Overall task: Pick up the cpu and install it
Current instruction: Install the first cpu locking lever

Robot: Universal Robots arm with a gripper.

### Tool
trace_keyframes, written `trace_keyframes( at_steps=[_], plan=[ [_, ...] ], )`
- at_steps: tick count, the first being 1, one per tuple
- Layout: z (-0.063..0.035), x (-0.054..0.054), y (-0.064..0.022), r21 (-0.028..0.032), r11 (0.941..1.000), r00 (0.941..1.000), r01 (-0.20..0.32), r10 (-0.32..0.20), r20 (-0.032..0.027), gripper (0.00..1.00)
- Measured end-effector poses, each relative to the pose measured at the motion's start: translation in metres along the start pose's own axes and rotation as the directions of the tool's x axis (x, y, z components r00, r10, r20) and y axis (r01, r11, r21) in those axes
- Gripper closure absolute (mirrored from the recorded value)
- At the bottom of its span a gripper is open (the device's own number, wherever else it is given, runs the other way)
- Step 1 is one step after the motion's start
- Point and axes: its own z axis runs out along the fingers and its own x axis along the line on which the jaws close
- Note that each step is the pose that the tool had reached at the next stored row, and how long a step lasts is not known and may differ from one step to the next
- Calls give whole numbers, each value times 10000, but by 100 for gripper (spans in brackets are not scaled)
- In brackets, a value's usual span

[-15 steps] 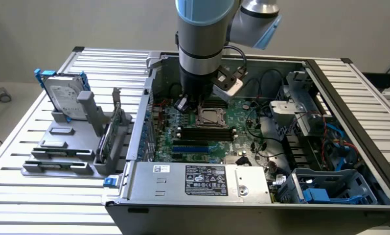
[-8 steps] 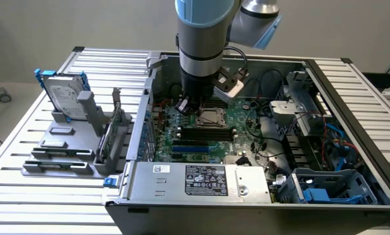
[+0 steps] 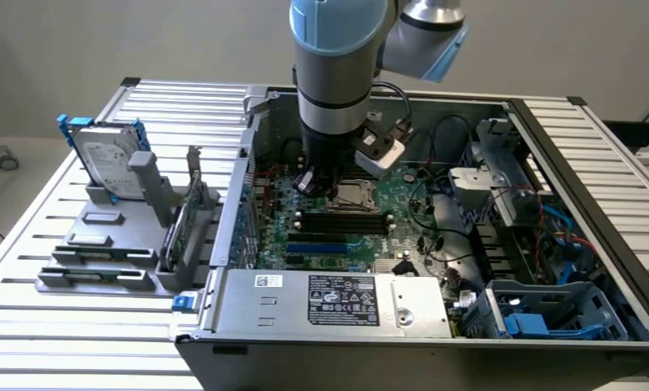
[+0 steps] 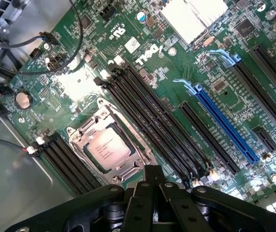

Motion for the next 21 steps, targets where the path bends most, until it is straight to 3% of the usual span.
trace_keyframes(
  at_steps=[12, 21],
  plan=[
    [114, -27, 9, -17, 9999, 9999, -144, 144, -6, 89],
    [177, -50, 1, 105, 9996, 9995, -279, 278, 115, 89]
  ],
)
